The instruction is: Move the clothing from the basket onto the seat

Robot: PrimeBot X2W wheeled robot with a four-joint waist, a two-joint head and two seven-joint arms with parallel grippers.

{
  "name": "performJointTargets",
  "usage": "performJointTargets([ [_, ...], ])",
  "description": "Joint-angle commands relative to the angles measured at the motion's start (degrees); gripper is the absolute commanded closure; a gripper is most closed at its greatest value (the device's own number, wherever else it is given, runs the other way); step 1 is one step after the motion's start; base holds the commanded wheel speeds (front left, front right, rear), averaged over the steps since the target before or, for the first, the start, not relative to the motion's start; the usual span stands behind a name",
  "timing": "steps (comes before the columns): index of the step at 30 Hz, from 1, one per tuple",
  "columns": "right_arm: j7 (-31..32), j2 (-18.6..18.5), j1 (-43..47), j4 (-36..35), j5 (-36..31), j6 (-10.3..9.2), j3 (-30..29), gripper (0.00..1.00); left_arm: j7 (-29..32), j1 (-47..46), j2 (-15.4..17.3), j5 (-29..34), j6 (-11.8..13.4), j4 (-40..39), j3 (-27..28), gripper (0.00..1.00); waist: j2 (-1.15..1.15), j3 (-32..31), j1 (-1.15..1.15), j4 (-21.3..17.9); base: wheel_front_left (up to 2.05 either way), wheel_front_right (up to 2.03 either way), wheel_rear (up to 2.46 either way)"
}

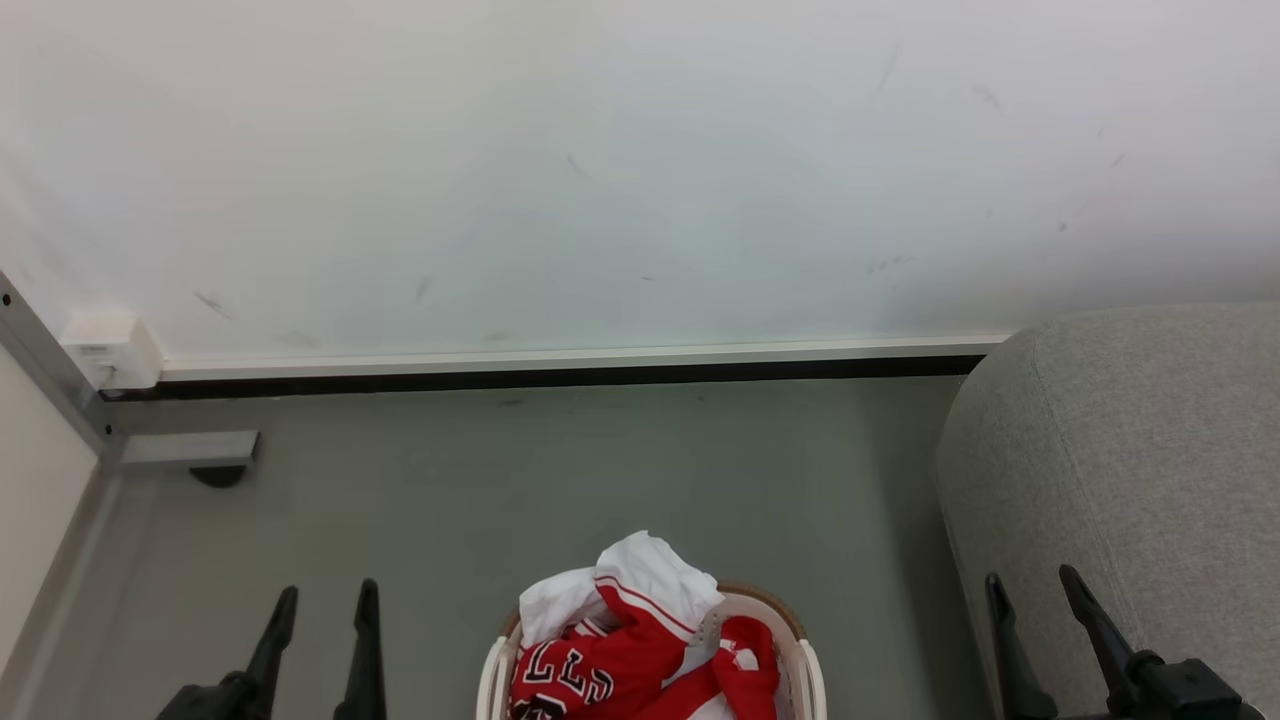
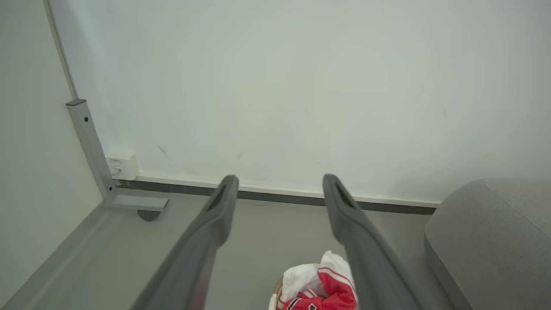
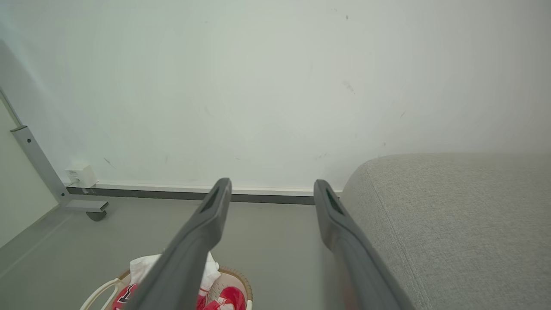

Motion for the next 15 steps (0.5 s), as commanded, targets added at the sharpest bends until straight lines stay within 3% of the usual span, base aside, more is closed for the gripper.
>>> performJointTargets([
  [1, -0.61, -0.05, 0.66, 0.18, -1.40, -0.10, -0.15, 0.00, -0.77, 0.66, 0.43, 1.75, -0.14, -0.26, 0.09, 0.00, 0.00, 0.04, 0.00, -0.08, 0.00, 0.00, 0.00],
  [15, -2.00, -0.07, 0.84, 1.13, -1.01, -0.12, -0.46, 0.00, -1.99, 0.88, 0.45, 6.87, -0.35, 0.16, 0.22, 0.00, 0.00, 0.25, 0.00, -0.32, 0.00, 0.00, 0.00],
])
